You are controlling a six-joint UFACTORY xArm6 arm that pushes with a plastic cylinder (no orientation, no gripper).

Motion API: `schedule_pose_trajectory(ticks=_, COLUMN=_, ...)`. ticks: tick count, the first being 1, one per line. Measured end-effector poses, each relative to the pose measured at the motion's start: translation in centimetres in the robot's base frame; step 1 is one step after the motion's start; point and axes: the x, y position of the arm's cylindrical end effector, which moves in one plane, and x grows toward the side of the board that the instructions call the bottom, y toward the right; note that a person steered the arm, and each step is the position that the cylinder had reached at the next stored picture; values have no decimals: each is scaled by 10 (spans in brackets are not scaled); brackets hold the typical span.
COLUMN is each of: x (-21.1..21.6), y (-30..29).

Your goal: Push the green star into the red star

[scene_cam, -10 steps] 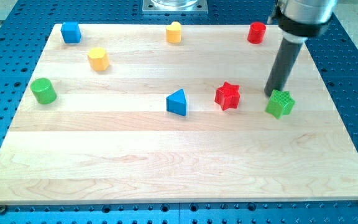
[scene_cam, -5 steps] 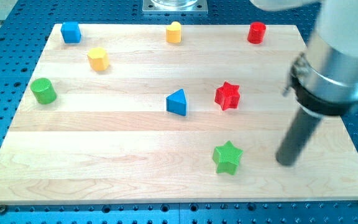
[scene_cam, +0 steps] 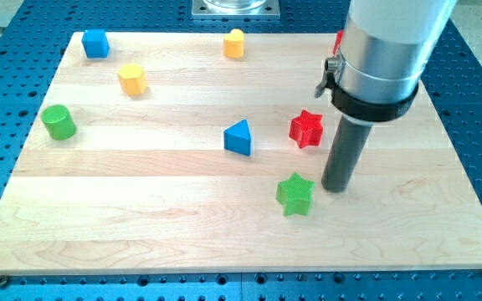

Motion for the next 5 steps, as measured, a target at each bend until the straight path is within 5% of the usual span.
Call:
schedule_pose_trajectory(ticks=3, x=57, y=-54)
schedule_pose_trajectory(ticks=4, x=-1, y=-63)
schedule_pose_trajectory(ticks=5, x=-56, y=-1)
